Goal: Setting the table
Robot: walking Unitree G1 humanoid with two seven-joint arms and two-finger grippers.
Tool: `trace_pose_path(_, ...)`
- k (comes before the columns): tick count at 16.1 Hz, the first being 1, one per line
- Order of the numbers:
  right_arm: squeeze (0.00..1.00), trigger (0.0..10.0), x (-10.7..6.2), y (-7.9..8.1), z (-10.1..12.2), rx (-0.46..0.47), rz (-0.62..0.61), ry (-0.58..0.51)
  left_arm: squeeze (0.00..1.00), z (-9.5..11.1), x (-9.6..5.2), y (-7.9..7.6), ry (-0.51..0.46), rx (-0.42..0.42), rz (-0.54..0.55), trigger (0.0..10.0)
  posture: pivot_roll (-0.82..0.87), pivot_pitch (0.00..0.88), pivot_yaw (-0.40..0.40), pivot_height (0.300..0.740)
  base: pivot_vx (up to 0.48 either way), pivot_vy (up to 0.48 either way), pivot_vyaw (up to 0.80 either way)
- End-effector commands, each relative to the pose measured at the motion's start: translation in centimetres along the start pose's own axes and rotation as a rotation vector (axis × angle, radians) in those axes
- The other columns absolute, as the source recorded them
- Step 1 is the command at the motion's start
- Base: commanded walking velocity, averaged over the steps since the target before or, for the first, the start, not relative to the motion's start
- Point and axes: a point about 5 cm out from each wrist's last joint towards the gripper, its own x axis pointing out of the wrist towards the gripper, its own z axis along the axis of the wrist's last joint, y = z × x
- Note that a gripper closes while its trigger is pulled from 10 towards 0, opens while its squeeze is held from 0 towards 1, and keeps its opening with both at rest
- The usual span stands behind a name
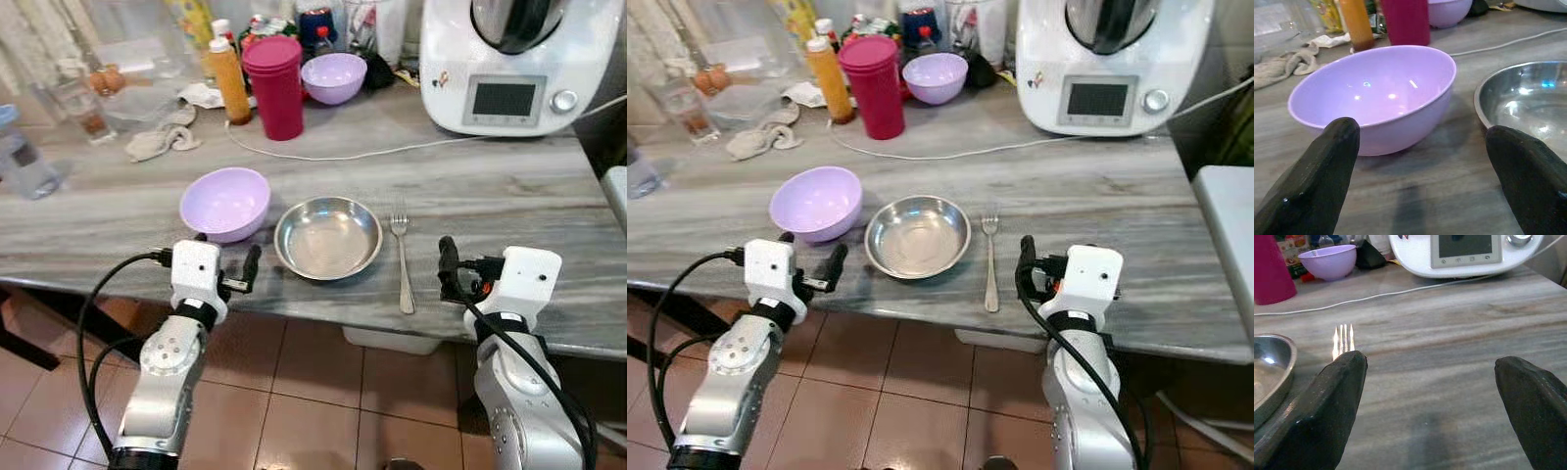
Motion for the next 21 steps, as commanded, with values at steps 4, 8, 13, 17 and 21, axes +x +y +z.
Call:
trace_pose_path(4, 0.0, 10.0, 0.2, -0.2, 0.4, 0.024, -0.016, -0.005, 0.0, 0.4, 0.2, 0.5, 0.001, 0.006, 0.034, 10.0, -0.28, 0.097, 0.111, 0.74, -0.061, 0.0, 0.0)
trace_pose_path(8, 0.0, 10.0, 0.3, -1.2, 0.4, 0.005, -0.074, -0.002, 0.0, -0.2, -0.2, 0.3, 0.024, 0.002, 0.032, 10.0, -0.28, 0.096, 0.111, 0.74, -0.326, 0.0, 0.0)
trace_pose_path(13, 0.0, 10.0, 0.5, -0.7, 0.2, -0.046, -0.038, -0.023, 0.0, -0.4, -0.2, 0.6, 0.028, 0.01, 0.04, 10.0, -0.28, 0.071, 0.1, 0.74, -0.384, 0.0, 0.0)
trace_pose_path(17, 0.0, 10.0, 0.7, -1.2, -0.6, -0.08, -0.013, 0.015, 0.0, -1.2, -0.5, 2.3, 0.046, 0.043, 0.078, 10.0, -0.27, 0.04, 0.087, 0.74, -0.394, 0.0, 0.0)
trace_pose_path(21, 0.0, 10.0, 1.0, -0.9, -0.6, -0.061, -0.019, -0.02, 0.0, -1.7, -1.1, 2.5, 0.05, 0.061, 0.087, 10.0, -0.25, 0.015, 0.094, 0.74, -0.263, 0.0, 0.0)
